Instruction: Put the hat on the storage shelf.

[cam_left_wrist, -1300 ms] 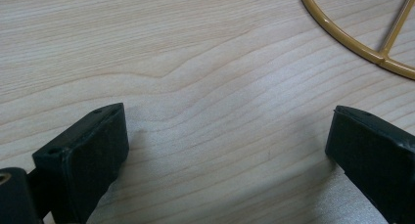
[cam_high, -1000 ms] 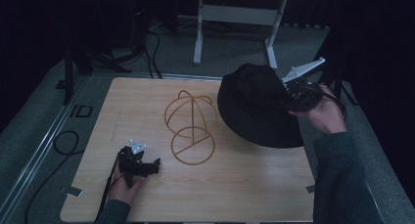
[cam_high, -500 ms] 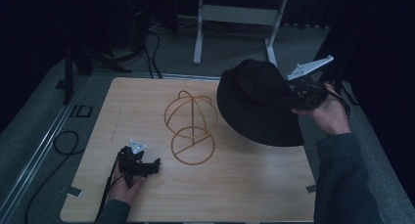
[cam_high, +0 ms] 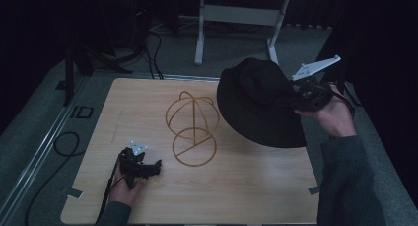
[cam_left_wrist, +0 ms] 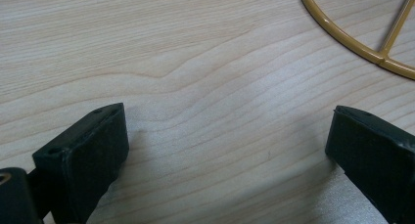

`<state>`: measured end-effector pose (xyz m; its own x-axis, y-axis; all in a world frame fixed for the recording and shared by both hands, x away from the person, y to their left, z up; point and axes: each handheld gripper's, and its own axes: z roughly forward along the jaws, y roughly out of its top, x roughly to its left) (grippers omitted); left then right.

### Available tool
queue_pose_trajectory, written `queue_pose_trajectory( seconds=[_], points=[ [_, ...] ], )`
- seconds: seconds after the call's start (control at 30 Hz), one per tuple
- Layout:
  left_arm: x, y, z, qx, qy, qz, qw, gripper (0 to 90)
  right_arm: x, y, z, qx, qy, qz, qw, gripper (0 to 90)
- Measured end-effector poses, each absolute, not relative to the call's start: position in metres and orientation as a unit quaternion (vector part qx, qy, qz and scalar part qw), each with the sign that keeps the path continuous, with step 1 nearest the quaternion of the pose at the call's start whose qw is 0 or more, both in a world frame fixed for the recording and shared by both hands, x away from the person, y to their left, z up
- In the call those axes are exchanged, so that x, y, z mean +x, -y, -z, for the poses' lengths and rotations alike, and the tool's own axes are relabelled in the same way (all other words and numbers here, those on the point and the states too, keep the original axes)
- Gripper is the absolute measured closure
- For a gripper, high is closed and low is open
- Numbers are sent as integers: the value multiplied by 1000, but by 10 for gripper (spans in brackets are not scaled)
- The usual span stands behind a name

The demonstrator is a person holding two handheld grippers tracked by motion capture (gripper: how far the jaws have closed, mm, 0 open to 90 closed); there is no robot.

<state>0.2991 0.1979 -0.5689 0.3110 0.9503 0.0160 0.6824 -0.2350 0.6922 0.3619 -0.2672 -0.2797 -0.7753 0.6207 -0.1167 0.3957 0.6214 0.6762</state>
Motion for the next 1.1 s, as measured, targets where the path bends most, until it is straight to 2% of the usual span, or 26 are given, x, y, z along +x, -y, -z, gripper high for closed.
queue_pose_trajectory(
  seconds=[1.1],
  points=[
    [299,-198,569,752,-543,-225,299,26,351,263,264,256,-880,-365,165,868]
  ],
)
